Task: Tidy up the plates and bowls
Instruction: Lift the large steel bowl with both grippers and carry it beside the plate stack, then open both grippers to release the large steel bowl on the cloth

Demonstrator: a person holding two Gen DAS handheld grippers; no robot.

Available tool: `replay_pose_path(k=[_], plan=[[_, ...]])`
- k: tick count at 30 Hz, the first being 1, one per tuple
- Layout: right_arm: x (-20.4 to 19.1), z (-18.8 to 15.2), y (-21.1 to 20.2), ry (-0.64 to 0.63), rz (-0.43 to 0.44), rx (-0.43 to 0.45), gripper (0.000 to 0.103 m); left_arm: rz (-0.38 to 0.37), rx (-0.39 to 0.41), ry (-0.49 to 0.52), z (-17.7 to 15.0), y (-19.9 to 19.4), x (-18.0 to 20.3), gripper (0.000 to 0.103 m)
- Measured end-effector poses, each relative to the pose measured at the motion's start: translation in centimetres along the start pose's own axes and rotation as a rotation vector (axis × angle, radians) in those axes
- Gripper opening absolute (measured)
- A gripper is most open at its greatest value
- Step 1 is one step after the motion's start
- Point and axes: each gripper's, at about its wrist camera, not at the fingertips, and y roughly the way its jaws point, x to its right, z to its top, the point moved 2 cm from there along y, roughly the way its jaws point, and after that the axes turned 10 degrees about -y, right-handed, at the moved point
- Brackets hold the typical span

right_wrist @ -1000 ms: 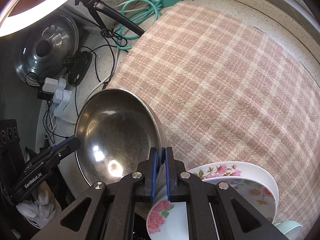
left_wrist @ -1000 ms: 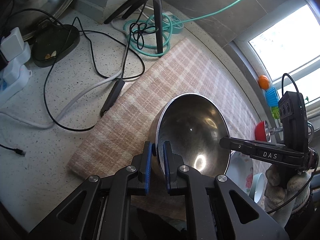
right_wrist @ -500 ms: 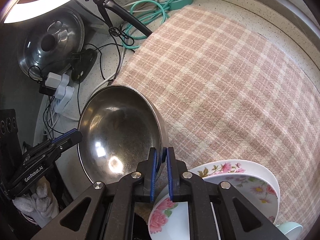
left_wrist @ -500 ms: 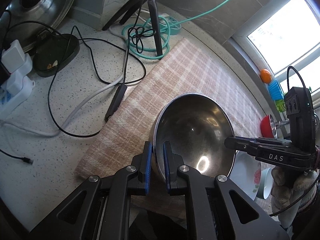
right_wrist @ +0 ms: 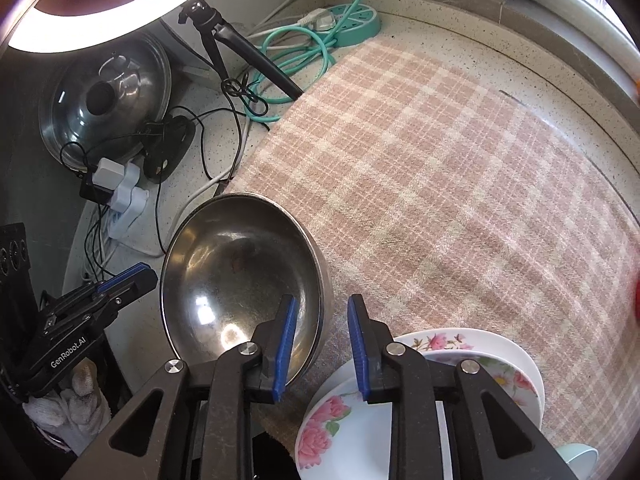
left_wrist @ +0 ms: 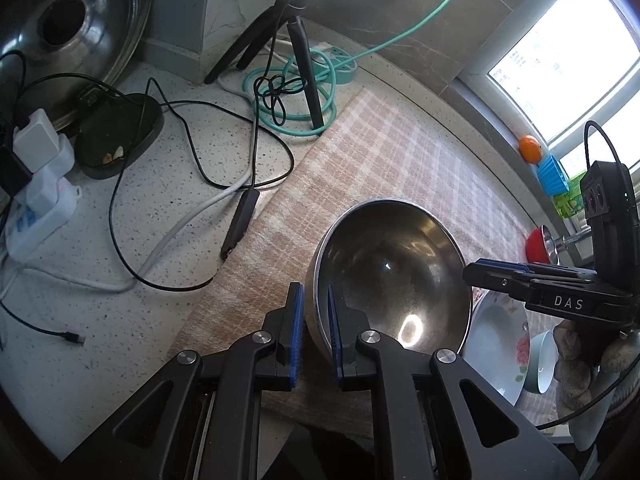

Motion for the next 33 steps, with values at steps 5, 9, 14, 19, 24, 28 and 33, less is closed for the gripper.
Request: replay_pose_path(k=[5,9,14,19,24,28,33], plan=[[0.2,-0.1,-1.4,0.014,-0.025,0.049,0.024,0.005,0.024,0.019,0.1,-0.6,0.2,0.011],[0.3,-0.5,-2.7,0.012,-0.075,0.098,0.024,0.006,0.047,0.045,0.2,-1.4,0.6,0.011],[0.4,-1.6,-4.8,0.025,-0.118,0.172,0.025,-0.001,0.074,0.082,0.3,-2.4,1.4,0.011],[0.7,-3.4,-6.9,0.079,-0.134,0.259,0.028,-0.045,0.084,0.115,0.3,-3.1,2.6,0.011],[1.2,-5.8,-9.0,0.153,-0.129,0.330,0.028,-0.097,0.062,0.152,0.2,-3.0,4.1,0.011],[2.1,-8.2,-11.2,0.209,-0.185,0.378,0.028,-0.132,0.038,0.196,-0.1,-2.8,5.9,0.011],[5.3,-11.7,-13.9,0.329,-0.189,0.410,0.028,-0.162,0.016,0.236,-0.7,-2.2,8.4,0.011]])
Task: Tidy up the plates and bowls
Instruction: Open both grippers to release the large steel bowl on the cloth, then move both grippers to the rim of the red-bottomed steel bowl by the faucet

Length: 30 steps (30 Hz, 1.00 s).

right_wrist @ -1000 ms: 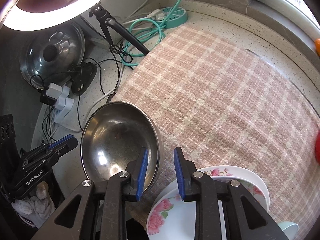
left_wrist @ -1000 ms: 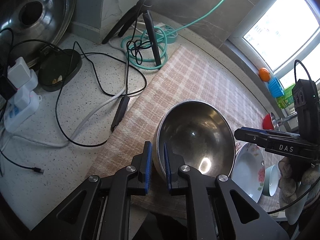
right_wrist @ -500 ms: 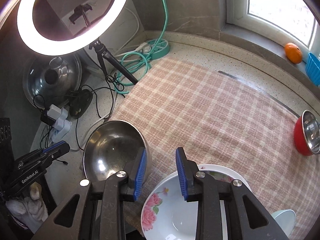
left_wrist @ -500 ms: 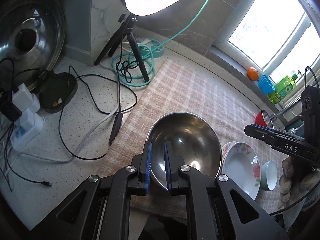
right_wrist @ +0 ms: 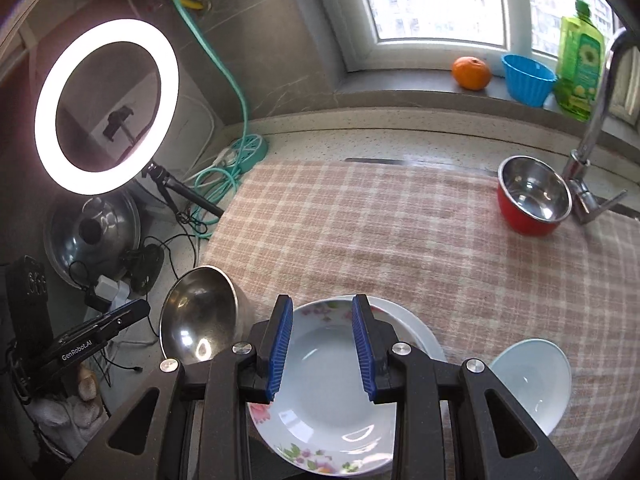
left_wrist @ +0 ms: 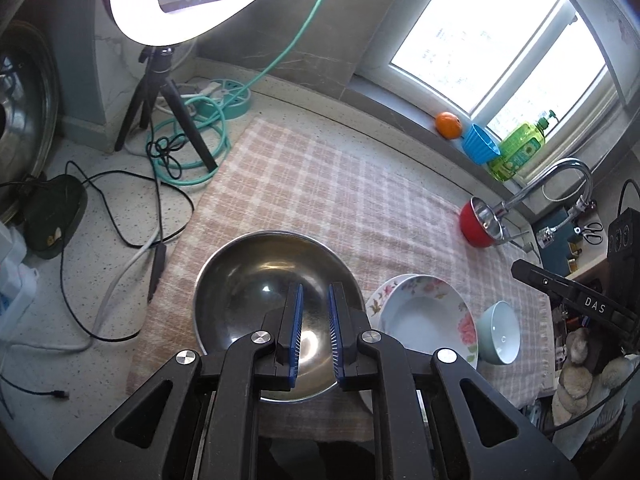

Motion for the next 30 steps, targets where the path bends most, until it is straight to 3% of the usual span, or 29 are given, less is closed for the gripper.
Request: replay_pose_path(k=[9,18,24,30], plan=[[9.4,-1.7,-4.2,0.096,-0.072,0.031,0.028,-0.035,-0.028,0.047,-1.3,2.4,6.1,0.011],[18.1,-2.5,-5.3,0.110,-0.093,-0.015,0.028,-0.095,-0.072,0.069,-3.0,5.9,14.7,0.011],[21.9,-0.9,-4.8,0.067,-0.086,-0.031,0.028,-0.108,-0.090,0.089,-3.4,8.7,20.0,0.011],[23.7,2.2,-3.2,-0.073,-0.096,-0.062,0.028,-0.107,-0.098,0.070,-2.9,11.6,23.8,0.011]])
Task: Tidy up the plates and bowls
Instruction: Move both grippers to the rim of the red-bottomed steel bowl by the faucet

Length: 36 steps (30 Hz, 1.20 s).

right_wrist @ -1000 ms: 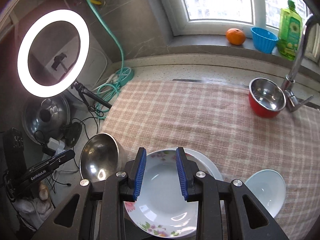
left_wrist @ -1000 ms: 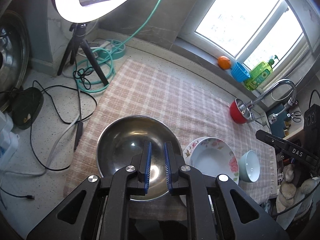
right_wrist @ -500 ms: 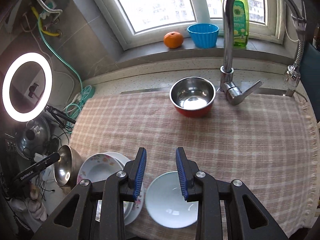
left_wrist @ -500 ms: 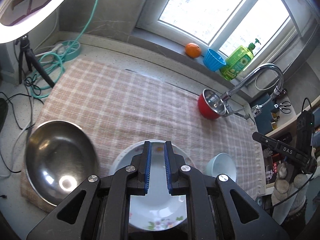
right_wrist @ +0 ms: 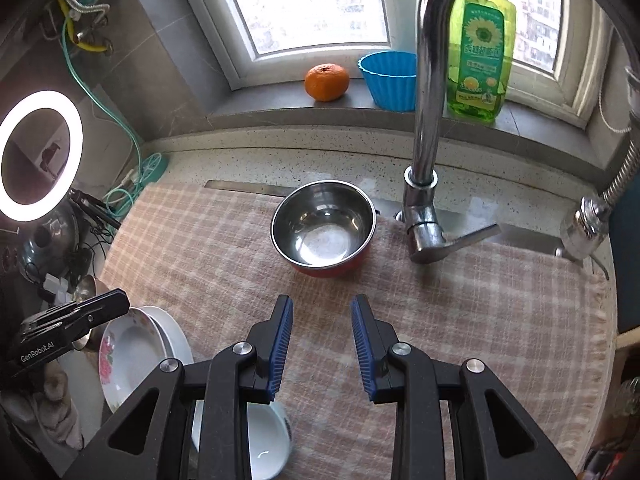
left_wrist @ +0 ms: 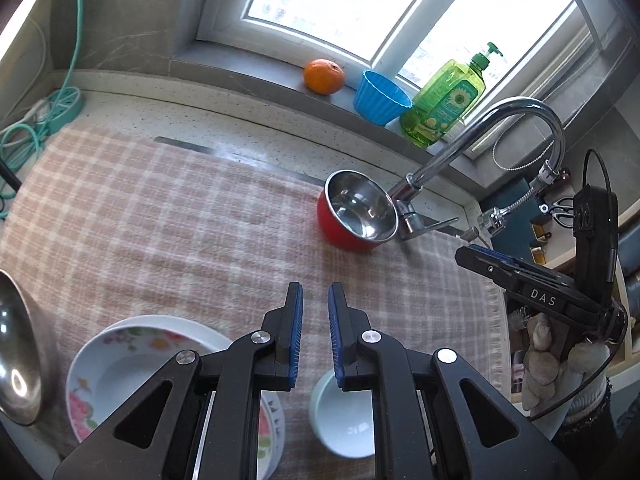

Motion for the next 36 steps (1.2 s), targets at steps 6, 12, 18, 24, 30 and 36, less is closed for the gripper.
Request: replay_pose_path(k=[6,12,18,24,30,36], plan=[[0.5,3.9,1.9,-0.141,0.012,-0.020,0.028,-0.011,-0.007,-0.074,1.1,3.1,1.6,0.011],[-0.7,8.6,4.7,-0.316,0.027,-0.067,0.028,-0.002,-0.020,-0.149,1.4,5.8,2.7,0.011],[-1.3,11.9,8.9,-0.447,0.033,-0.168,0.027,-0.001,-0.018,-0.233,1.8,7.7,3.1,0.011],[-0.6,12.5,13.4,-0.475,0.015,-0.274,0.025,-0.005,-0.035,-0.286,2.0,9.4,3.1,0.011],[0.0,12.3,15.4,-0.493,-0.012,-0.334,0.024,-0.017,-0.058,-0.318,2.1,10.9,3.4,0.011],[1.1,12.5,16.2,-0.468,-0.019,-0.376,0.023,-0.019,-0.081,-0.310,2.2,12.0,4.1,0.011]])
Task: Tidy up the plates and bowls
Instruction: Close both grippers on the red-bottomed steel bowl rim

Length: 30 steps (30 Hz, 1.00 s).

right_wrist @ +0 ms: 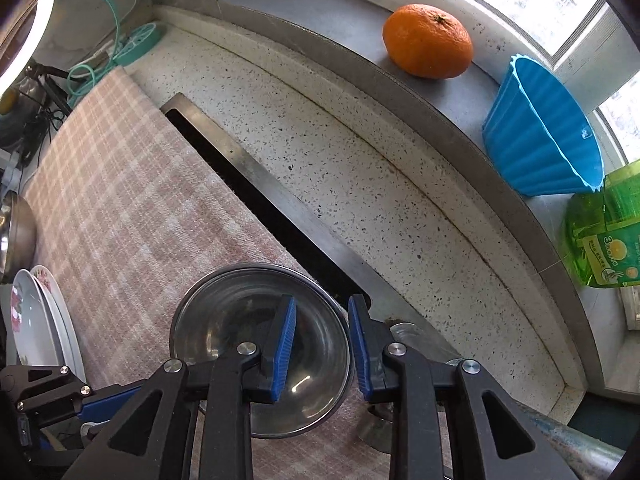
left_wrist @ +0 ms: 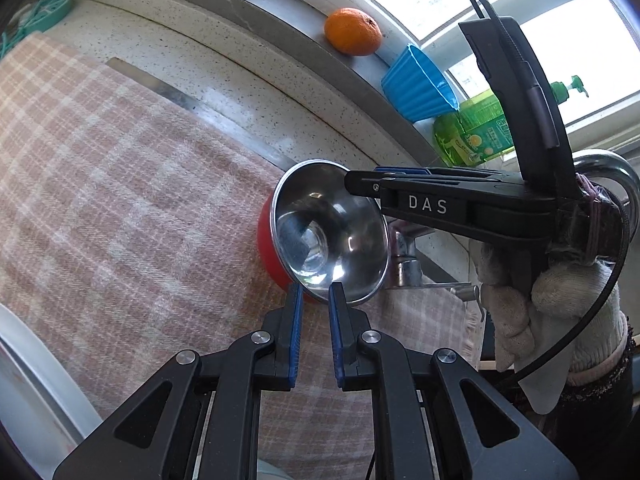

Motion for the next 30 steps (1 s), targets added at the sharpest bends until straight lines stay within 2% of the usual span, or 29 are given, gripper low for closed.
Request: replay_pose_path(k=[6,14,30], plan=[[-0.1,0.1,0.9,-0.015,-0.015,-0.037,0.020,-0.002,-0.015,-0.007,0.2,0.9,0.2,0.011],[-0.2,0.3,1.3,-0.021,-0.035,-0.050,0.012,0.003,-0.031,-0.013,0.6,1.8,0.3,0.011],[-0.6,0.3,1.3,-0.040,-0.074,-0.061,0.007,0.027,-0.026,-0.009,1.3,1.8,-0.1,0.011]])
